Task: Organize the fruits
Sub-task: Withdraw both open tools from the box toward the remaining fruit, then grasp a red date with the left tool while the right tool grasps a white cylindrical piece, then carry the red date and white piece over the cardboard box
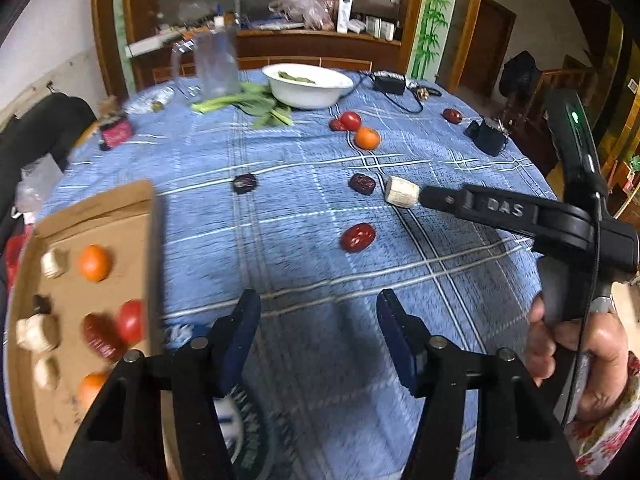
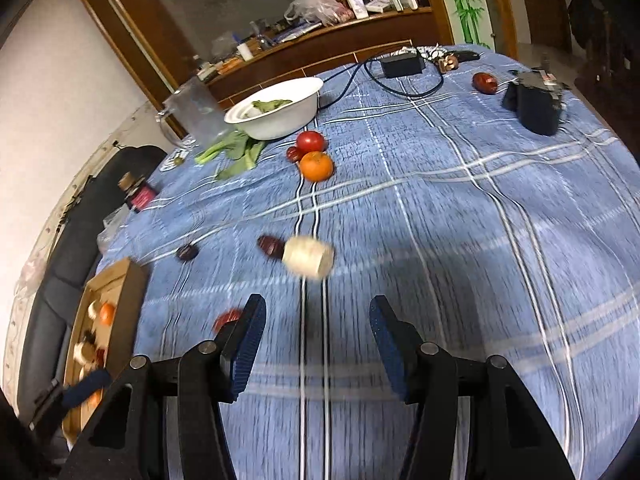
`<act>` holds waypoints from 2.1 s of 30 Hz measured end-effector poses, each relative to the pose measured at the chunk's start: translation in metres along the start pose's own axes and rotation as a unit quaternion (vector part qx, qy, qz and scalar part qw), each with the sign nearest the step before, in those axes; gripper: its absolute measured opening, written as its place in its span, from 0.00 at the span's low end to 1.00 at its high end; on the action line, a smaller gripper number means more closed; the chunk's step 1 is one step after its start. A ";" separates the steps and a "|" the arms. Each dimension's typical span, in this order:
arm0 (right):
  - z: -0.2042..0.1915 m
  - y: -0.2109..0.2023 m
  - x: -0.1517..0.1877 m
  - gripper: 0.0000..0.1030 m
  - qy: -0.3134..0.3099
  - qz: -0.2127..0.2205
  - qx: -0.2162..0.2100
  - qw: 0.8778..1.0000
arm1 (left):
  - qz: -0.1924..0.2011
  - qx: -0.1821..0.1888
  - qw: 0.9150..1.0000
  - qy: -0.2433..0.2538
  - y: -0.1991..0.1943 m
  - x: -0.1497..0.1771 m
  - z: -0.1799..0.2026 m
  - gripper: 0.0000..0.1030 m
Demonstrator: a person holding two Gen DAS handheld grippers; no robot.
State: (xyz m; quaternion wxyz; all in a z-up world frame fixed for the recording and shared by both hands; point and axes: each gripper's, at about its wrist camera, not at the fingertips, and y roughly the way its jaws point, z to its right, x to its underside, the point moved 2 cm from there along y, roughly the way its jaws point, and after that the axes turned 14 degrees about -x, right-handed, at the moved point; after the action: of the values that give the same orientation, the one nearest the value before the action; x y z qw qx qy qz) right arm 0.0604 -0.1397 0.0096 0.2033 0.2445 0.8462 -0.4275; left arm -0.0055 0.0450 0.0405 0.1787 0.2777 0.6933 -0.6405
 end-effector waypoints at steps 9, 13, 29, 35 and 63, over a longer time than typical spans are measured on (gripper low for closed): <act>0.003 0.037 -0.015 0.56 -0.019 -0.016 0.007 1.000 | -0.021 0.017 1.000 -0.005 0.043 -0.022 0.024 0.57; 0.003 0.039 -0.015 0.56 -0.035 -0.016 0.013 0.999 | -0.033 0.020 0.999 -0.008 0.061 -0.026 0.029 0.57; -0.003 0.041 -0.010 0.38 -0.063 -0.011 0.016 0.998 | -0.001 0.017 1.000 0.011 0.071 -0.026 0.038 0.23; 0.003 0.035 -0.011 0.38 -0.056 0.005 0.022 0.998 | -0.004 0.033 0.999 -0.013 0.064 -0.026 0.030 0.23; -0.139 -0.033 0.096 0.38 -0.131 0.005 -0.044 0.990 | 0.032 0.008 0.986 -0.161 -0.061 0.073 -0.129 0.24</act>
State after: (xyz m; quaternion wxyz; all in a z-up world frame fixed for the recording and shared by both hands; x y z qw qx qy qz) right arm -0.0540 -0.0198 0.0538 0.3250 0.1813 0.8292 -0.4169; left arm -0.0862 0.1826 0.0597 0.3057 0.1946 0.6410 -0.6766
